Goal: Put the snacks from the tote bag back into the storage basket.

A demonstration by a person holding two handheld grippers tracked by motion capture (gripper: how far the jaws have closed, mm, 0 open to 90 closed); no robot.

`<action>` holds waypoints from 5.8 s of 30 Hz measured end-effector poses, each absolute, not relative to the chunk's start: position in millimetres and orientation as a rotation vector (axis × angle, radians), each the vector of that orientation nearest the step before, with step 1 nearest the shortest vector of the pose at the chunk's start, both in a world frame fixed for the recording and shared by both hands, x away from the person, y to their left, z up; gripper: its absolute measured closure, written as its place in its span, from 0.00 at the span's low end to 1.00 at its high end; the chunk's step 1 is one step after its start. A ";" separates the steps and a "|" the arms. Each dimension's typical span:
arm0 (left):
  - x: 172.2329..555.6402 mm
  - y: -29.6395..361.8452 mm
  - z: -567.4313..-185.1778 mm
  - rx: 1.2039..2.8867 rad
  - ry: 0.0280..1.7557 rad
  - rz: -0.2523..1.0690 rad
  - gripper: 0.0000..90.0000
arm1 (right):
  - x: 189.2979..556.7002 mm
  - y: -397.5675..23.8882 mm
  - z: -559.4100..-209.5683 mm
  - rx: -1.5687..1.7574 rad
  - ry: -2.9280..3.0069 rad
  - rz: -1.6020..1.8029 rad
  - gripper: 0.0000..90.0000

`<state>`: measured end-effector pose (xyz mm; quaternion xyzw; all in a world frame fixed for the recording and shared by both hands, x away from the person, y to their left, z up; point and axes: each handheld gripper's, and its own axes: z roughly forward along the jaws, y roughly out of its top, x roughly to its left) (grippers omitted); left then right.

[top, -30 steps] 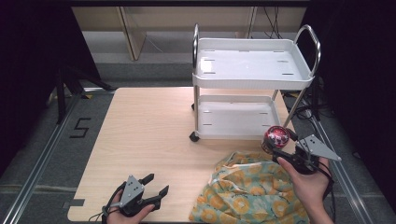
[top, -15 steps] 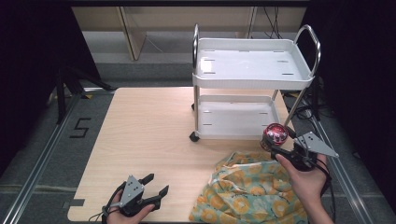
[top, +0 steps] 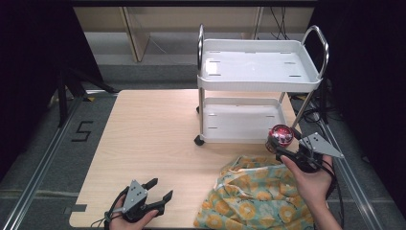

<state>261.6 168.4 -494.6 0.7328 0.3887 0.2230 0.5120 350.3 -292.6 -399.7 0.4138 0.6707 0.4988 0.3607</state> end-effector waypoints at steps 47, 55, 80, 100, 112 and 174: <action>262.4 169.0 -494.9 1.753 0.922 0.534 0.35 | 371.6 -281.8 -403.9 1.117 1.718 1.269 0.29; 262.4 169.1 -494.8 1.750 0.920 0.535 0.35 | 376.6 -282.7 -403.3 1.106 1.715 1.250 0.29; 262.7 169.6 -494.8 1.747 0.921 0.535 0.35 | 388.4 -281.6 -404.9 1.131 1.692 1.248 0.29; 262.1 168.7 -495.0 1.729 0.940 0.525 0.35 | 397.8 -285.1 -405.1 1.164 1.672 1.243 0.29; 262.6 170.1 -494.6 1.742 0.931 0.534 0.35 | 403.3 -283.4 -405.3 1.184 1.661 1.243 0.29; 261.5 170.4 -493.9 1.743 0.950 0.529 0.35 | 428.8 -280.6 -411.9 1.249 1.654 1.189 0.29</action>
